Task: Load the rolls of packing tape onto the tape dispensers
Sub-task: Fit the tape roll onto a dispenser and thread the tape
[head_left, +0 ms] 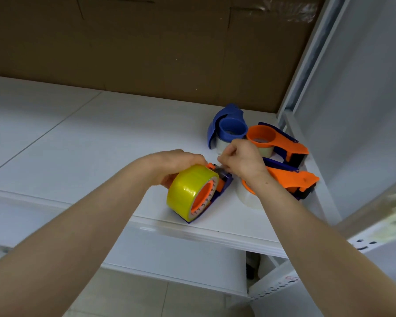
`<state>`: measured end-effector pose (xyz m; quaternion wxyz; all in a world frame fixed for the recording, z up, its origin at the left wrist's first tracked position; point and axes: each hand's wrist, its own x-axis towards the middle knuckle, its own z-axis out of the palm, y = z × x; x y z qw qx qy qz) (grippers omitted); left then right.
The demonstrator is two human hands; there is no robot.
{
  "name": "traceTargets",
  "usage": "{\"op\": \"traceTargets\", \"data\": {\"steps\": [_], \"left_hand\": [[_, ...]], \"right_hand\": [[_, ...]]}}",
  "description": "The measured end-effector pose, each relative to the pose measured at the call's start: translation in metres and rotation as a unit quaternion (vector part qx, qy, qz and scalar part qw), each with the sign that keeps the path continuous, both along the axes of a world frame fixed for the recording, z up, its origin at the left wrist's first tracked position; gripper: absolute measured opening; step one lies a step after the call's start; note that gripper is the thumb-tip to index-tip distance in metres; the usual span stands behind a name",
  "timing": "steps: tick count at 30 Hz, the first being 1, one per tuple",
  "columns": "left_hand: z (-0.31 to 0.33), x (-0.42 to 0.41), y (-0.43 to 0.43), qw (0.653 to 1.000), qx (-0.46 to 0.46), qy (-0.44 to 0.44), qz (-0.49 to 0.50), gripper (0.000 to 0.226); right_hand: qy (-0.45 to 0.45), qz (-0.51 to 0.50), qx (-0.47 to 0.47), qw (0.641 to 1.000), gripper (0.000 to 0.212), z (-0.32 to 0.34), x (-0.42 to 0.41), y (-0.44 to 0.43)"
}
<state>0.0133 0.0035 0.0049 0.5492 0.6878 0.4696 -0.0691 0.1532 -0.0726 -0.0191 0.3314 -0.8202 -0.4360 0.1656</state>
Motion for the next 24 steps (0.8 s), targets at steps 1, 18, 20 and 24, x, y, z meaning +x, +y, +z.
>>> {"op": "traceTargets", "data": {"steps": [1,18,20,24], "left_hand": [[0.003,0.001,0.0,0.999,-0.039,-0.008,-0.005,0.031],[-0.001,-0.019,-0.04,0.91,-0.265,-0.212,0.237,0.027],[0.007,-0.022,-0.041,0.915,-0.258,-0.21,0.23,0.027],[0.012,-0.026,-0.043,0.929,-0.143,-0.262,0.221,0.03]], "right_hand": [[-0.002,0.001,0.006,1.0,0.027,0.0,-0.001,0.0],[0.034,0.036,0.139,0.989,0.02,0.024,-0.022,0.003],[0.086,0.026,0.134,0.987,0.019,0.028,-0.021,0.004],[0.184,0.009,0.168,0.968,0.022,0.041,-0.022,0.005]]}}
